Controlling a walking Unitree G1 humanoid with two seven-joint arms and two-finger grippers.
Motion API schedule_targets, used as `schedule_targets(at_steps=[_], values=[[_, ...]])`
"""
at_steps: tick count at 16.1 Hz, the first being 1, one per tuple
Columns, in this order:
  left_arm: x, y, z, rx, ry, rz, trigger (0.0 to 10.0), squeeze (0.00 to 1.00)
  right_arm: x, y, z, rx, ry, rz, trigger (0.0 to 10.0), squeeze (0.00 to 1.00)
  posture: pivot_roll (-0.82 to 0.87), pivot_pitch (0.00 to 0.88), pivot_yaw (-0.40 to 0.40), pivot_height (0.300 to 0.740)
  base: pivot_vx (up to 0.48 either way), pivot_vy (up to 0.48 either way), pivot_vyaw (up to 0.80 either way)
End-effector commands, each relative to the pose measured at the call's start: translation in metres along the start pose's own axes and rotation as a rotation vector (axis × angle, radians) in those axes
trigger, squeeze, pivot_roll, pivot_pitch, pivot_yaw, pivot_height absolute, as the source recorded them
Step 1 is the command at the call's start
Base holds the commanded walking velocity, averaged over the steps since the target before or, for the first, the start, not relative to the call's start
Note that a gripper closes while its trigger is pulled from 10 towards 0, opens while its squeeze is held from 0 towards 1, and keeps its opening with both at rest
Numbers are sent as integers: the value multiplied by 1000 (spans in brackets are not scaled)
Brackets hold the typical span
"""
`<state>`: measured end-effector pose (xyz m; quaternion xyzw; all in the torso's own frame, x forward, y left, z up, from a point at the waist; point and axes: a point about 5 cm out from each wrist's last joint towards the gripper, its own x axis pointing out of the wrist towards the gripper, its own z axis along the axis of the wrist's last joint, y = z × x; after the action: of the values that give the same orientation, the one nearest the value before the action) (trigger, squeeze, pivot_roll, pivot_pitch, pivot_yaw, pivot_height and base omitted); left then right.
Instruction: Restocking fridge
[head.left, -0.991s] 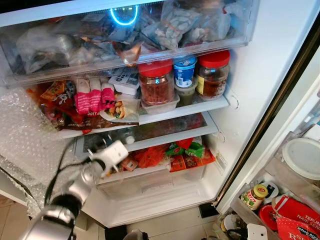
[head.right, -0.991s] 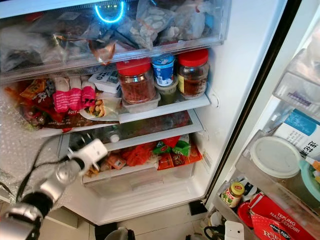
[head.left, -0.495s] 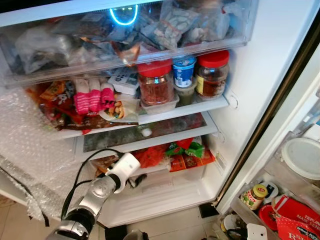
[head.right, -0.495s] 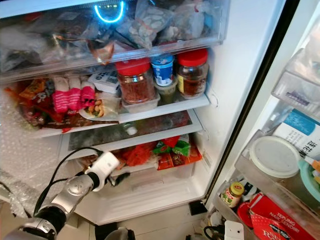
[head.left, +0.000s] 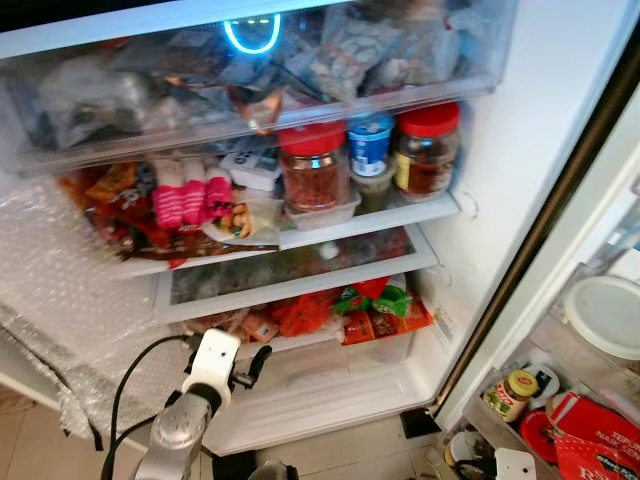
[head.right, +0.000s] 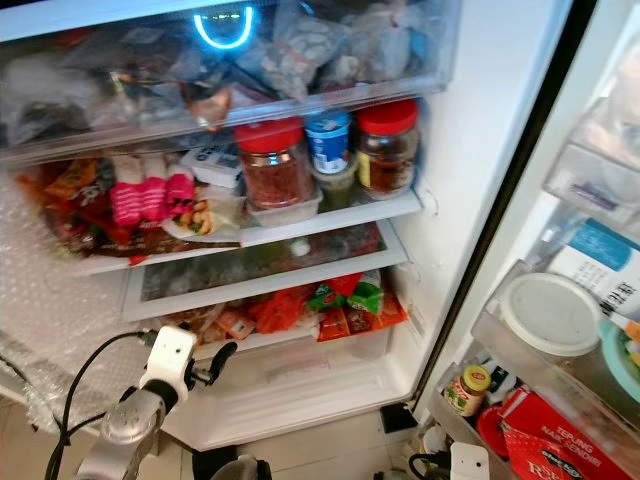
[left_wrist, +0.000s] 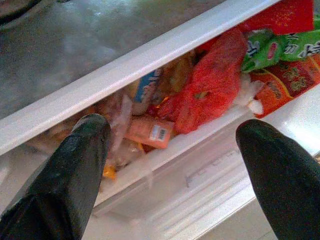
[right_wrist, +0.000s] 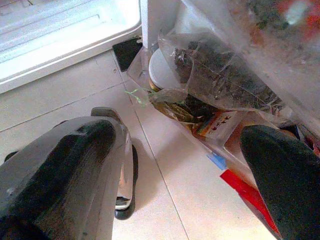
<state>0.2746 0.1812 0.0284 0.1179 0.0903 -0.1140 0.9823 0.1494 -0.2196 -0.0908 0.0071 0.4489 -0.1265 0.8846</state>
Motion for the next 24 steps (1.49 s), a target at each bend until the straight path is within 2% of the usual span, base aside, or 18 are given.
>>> schedule_targets(at_steps=[1,3,8,17,20,23,24], values=[[-2,4,1,14,-14,22,10000,0,-4,5,-19,-18,74,22,10000,0,-12,44,84,660,0,0,0],[-6,8,-4,-9,11,69,10000,0,-5,6,-20,-21,74,24,10000,0,-15,32,84,660,0,0,0],[-12,17,-14,4,60,99,10000,0,-5,6,-21,-25,75,27,10000,0,-16,23,91,660,-249,0,0],[-20,22,-25,-26,110,166,10000,0,-4,4,-19,-30,73,30,10000,0,-7,55,71,660,-302,0,0],[-23,30,-31,-59,145,213,10000,0,-4,3,-18,-26,72,33,10000,0,-2,58,68,660,-314,0,0],[-29,39,-56,-143,305,262,10000,0,-4,4,-17,-25,72,40,10000,0,9,55,61,660,-199,0,0],[-32,41,-64,-137,363,265,10000,0,-4,4,-17,-26,72,43,10000,0,7,54,60,660,0,0,0]])
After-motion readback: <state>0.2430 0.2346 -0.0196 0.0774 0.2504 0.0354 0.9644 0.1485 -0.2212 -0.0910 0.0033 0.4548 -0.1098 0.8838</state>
